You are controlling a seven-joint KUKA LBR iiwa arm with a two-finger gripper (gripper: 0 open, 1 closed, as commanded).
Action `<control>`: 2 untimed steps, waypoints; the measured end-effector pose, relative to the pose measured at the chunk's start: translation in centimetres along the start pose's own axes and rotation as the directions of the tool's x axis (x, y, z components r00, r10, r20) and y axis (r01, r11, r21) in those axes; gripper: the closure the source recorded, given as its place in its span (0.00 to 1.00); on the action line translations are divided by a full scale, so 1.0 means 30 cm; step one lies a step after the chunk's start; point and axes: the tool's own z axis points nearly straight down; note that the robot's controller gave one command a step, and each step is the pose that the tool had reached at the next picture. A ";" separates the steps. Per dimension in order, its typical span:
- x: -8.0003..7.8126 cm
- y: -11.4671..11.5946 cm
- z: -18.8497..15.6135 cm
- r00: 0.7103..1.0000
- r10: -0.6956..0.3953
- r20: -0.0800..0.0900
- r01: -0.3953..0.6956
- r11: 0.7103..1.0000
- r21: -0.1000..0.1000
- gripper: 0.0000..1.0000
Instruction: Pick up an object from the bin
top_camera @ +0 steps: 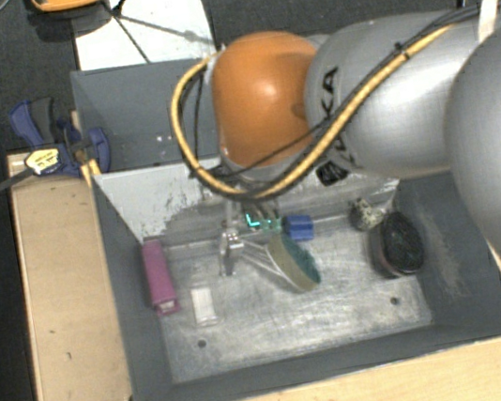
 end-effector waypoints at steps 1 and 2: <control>0.011 0.117 0.072 1.000 0.024 0.003 -0.024 1.000 -0.001 0.00; 0.087 -0.220 0.255 0.999 -0.050 0.001 0.050 0.999 0.005 0.00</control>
Offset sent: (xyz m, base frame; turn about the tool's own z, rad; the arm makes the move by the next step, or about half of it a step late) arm -0.0029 0.0325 -0.0209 0.0273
